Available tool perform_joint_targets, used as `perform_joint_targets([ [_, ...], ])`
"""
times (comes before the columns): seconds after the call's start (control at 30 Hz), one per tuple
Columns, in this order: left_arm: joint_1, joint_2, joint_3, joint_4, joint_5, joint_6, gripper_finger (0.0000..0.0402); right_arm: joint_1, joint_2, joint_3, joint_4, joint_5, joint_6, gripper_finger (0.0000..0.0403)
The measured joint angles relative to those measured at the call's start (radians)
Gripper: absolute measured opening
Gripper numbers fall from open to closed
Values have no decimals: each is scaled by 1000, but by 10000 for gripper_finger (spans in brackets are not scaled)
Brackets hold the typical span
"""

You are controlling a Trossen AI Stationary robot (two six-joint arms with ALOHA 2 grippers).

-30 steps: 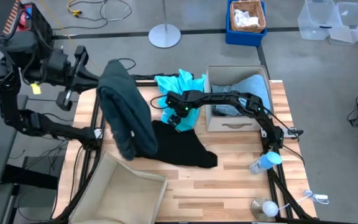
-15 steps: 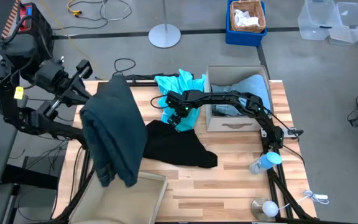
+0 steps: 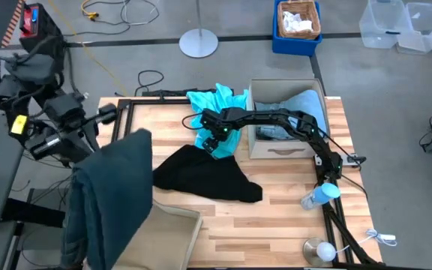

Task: Sort clothes
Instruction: Put the dark blue pants into the bottom laundry bin

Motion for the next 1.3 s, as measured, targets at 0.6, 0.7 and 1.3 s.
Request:
perform_joint_targets([
  [0.6,-358,276,0,-258,-191,-125,5,-19,0,0,1,-1,0,276],
  [0.7,-406,306,0,-308,-185,-147,4,-19,1,0,1,-1,-1,276],
  [1.3,-658,288,-23,-380,-328,-571,4,-18,-2,-1,1,3,-28,276],
])
